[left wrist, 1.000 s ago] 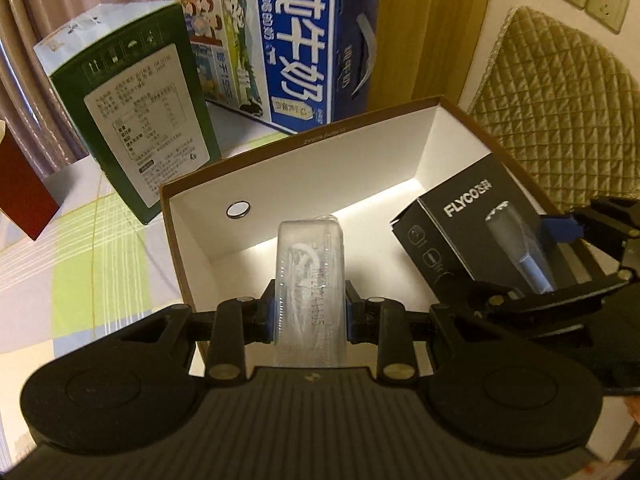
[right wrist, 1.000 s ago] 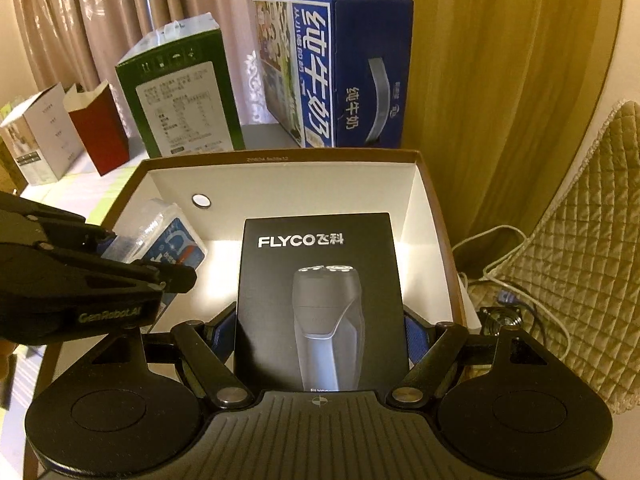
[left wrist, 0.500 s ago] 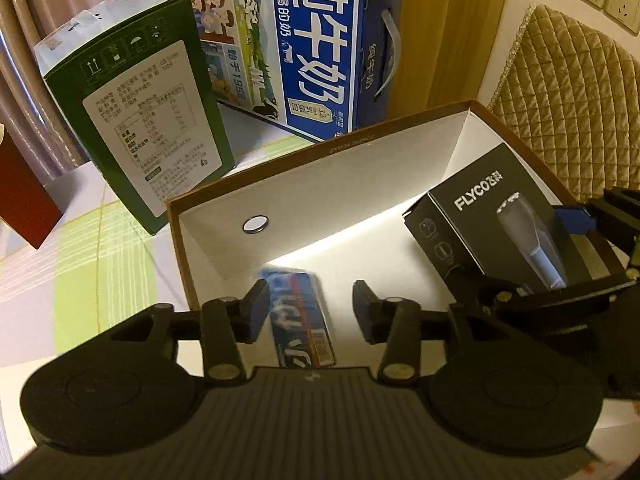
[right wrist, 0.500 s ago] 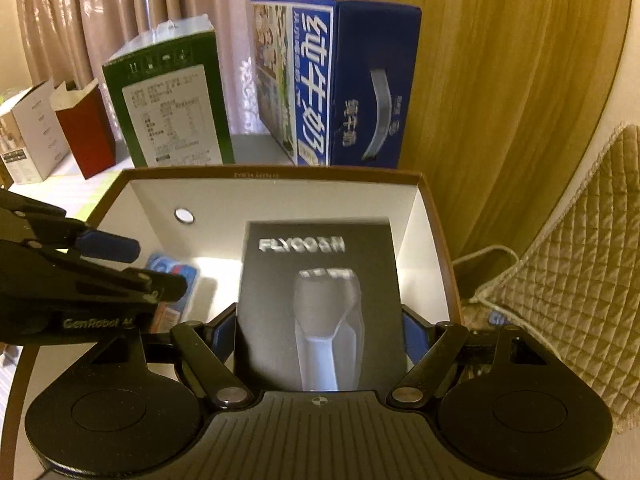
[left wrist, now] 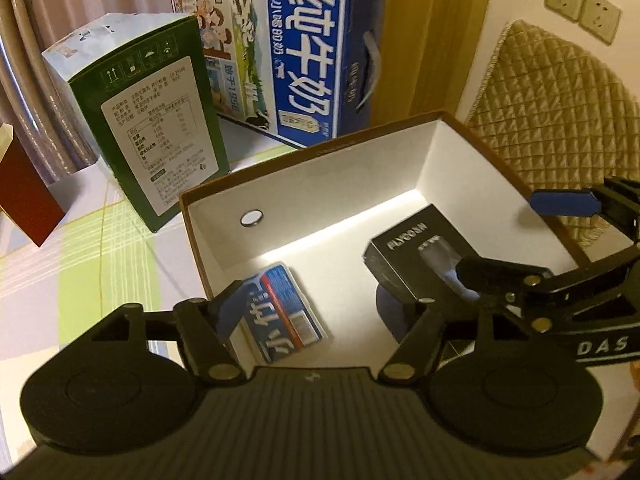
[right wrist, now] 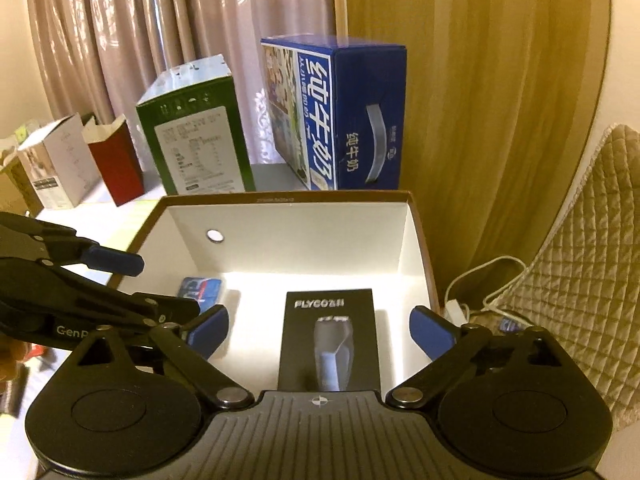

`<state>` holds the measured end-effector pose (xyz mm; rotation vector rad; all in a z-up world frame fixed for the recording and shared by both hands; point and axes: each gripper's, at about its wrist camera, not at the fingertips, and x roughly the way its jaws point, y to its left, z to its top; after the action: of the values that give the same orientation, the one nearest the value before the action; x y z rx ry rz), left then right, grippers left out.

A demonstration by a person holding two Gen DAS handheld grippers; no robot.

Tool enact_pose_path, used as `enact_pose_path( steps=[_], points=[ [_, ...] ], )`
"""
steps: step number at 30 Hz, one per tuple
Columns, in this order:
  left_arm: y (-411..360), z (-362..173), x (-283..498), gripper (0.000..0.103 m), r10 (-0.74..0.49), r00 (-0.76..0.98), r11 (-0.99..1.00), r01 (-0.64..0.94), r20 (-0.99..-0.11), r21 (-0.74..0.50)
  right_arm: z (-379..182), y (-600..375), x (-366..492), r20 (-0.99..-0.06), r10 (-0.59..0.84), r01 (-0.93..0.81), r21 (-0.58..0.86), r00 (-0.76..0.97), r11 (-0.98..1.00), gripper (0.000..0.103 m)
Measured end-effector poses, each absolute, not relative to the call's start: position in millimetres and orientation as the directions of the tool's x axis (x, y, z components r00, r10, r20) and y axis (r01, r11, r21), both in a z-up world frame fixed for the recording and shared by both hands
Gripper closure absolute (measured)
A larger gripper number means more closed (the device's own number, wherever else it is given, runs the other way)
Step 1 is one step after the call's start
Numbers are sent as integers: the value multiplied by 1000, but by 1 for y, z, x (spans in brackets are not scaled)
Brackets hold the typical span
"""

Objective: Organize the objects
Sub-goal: 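Open both tools to release the FLYCO box and toothbrush case into the box, then move both tools back over the table toward the black cable and knitted sleeve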

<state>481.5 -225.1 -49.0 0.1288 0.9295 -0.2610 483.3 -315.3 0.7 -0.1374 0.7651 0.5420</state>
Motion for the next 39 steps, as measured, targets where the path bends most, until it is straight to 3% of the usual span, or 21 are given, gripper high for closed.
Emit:
enact_pose_path(
  steps=[17,39],
  points=[
    [-207,-18,400,24,-231,577,963,251,-784,-99,26,-355,416,-683,461,-441,221,567,870,2],
    [-180,9,291,23,-261,597,965,177,-759,-194,33,-367,326,-684,494,-419,291,537,860,2]
  ],
)
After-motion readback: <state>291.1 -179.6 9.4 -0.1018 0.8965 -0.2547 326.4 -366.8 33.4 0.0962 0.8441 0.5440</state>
